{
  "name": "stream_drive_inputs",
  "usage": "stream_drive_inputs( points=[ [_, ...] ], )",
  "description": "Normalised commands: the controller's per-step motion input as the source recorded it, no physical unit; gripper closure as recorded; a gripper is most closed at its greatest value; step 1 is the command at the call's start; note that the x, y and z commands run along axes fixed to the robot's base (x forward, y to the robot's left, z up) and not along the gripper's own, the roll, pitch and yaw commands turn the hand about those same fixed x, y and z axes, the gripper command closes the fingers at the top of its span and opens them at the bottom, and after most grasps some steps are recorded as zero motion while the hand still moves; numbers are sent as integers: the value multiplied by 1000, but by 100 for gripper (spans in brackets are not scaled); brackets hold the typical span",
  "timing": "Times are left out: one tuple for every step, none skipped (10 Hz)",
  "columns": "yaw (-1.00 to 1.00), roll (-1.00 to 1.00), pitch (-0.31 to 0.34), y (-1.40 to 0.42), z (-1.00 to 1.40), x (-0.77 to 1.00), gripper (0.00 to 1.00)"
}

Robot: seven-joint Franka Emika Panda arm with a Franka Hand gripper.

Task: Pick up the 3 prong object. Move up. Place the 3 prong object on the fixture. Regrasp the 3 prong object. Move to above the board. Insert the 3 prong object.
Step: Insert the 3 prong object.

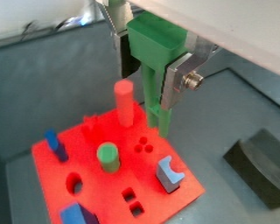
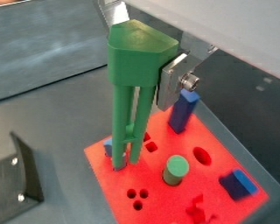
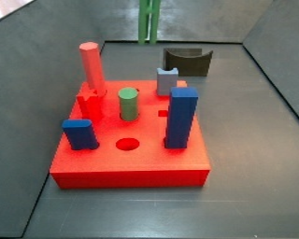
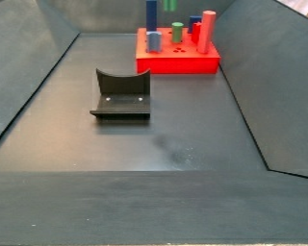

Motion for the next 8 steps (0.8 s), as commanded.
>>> stream_drive_inputs(
  points=[
    [989,-103,-189,34,-483,0,100],
    [971,-67,-167,111,-506,0,100],
    [960,-60,-161,140,-494,0,100],
    [940,-73,-174,143,-469,0,100],
    [843,-111,-179,111,-389,-63,100],
    [929,-117,-169,0,-349,-40,100],
    [903,-136,-167,0,-311,-66,100],
    [706,-144,-189,0,-254,-234,100]
  ],
)
